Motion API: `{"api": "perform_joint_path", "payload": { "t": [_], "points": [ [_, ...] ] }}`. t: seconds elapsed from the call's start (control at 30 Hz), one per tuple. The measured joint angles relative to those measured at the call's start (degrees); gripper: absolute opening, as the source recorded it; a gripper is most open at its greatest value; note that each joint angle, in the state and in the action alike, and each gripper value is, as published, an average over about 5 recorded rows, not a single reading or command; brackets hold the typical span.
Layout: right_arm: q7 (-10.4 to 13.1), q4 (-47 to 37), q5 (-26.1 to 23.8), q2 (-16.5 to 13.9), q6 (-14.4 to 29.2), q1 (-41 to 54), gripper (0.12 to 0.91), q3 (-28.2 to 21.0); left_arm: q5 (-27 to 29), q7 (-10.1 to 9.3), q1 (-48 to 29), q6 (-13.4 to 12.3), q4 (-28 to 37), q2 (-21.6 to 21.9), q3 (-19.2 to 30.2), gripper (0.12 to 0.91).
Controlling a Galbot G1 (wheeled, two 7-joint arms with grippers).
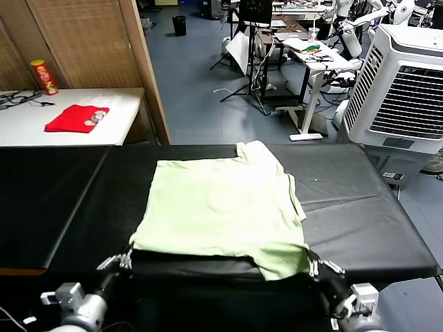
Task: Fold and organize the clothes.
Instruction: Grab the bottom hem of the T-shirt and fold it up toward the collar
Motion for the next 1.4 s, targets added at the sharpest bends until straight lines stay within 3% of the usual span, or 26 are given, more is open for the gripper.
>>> {"api": "perform_joint_path", "payload": {
  "t": [0.33, 0.57, 0.87, 0.97, 1.03, 1.13, 1.3, 1.4],
  "points": [
    [0.2, -15.8, -0.4, -3.3, 4.4, 15.9, 0.121, -5.8, 7.7, 0.29, -10.7, -2.2, 8.6, -4.6, 3.0, 0.127],
    [-0.1, -23.5, -1.3, -2.9, 4.7, 23.1, 0.121, -9.4, 9.9, 0.56, -14.5, -3.1, 13.5, -4.0, 4.2, 0.127],
    [0.0, -27.5, -3.4, -2.2, 6.0, 26.3, 0.131, -10.5, 10.0, 0.39, -17.8, -3.0, 17.5, -3.3, 4.6, 0.127],
    [-1.0, -27.4, -2.6, -2.3, 5.5, 26.2, 0.209, -10.3, 10.1, 0.36, -18.4, -2.7, 18.3, -3.3, 4.7, 0.127],
    [-2.0, -26.8, -2.1, -2.6, 4.7, 25.6, 0.307, -10.0, 10.2, 0.41, -18.6, -2.3, 18.6, -3.3, 4.8, 0.128],
    [-3.0, -25.1, -2.0, -3.2, 3.4, 24.1, 0.474, -9.4, 10.5, 0.56, -18.6, -2.1, 18.7, -3.4, 4.9, 0.190],
    [-3.2, -20.2, -2.0, -4.4, 1.2, 19.5, 0.730, -7.6, 10.6, 0.68, -17.3, -1.7, 17.8, -3.0, 4.7, 0.470],
    [-3.2, -17.0, -2.2, -4.7, 1.0, 16.3, 0.788, -6.3, 10.3, 0.69, -16.1, -1.4, 16.6, -2.5, 4.7, 0.638]
  ]
}}
